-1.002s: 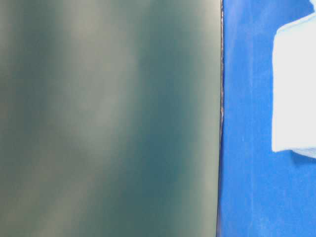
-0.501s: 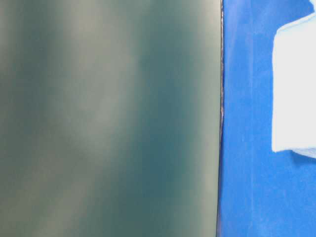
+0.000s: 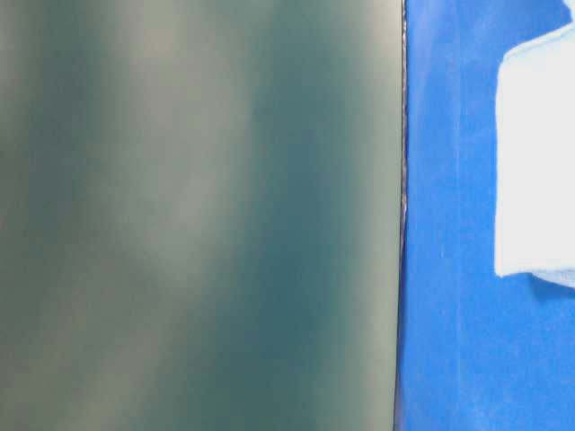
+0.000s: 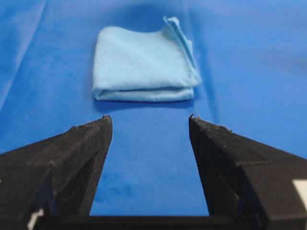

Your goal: Fold the light blue towel.

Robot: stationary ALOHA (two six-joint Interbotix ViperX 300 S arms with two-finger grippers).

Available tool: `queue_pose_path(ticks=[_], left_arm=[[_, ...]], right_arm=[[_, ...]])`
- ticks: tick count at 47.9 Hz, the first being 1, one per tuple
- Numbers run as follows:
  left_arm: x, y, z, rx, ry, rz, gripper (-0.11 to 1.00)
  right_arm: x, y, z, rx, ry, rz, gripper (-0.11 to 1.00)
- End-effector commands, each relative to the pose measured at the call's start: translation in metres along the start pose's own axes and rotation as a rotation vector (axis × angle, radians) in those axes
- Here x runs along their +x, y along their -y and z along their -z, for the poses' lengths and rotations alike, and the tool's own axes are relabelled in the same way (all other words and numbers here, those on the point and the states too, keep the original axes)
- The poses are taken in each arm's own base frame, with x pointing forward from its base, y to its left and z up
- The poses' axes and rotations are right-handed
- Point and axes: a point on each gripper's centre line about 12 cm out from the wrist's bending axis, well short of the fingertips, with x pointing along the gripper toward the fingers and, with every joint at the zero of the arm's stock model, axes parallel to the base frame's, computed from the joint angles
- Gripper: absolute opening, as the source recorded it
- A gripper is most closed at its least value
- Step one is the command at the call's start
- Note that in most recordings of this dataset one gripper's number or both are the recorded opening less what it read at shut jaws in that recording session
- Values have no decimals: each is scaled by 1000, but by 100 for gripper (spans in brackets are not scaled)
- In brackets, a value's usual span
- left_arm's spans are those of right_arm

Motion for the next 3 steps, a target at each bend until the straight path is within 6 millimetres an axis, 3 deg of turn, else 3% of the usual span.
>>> queue_pose_path(ticks=[1, 3], left_arm=[[1, -1, -4, -1, 4, -5, 63], [1, -1, -4, -1, 5, -3, 63]], right_arm=[[1, -1, -5, 2, 10, -5, 61], [1, -1, -5, 1, 9, -4, 61]])
